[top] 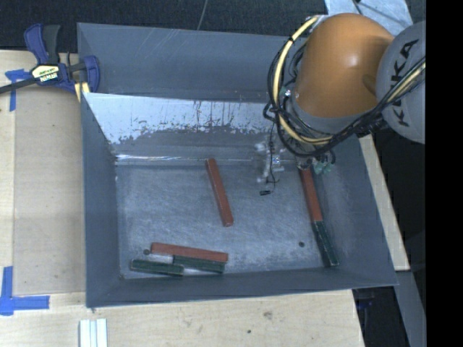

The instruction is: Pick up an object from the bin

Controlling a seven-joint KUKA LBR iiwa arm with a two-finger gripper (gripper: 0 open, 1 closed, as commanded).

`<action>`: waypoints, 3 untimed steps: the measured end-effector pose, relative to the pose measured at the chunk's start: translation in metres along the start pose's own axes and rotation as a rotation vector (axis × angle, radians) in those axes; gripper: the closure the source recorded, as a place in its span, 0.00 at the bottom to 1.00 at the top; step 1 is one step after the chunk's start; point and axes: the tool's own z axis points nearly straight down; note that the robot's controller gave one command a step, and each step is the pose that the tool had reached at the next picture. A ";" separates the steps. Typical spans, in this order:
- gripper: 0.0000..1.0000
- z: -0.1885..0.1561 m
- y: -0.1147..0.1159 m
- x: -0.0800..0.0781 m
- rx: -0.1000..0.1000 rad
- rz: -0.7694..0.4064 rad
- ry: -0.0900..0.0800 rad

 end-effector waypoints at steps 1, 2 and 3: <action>0.00 0.097 -0.003 0.007 -0.001 -0.148 0.006; 0.00 0.094 -0.003 0.006 0.000 -0.147 0.000; 0.00 0.123 0.038 0.001 0.001 -0.172 -0.001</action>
Offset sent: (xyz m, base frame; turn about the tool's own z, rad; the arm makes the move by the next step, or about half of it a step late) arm 0.0000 0.0000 0.0000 0.0000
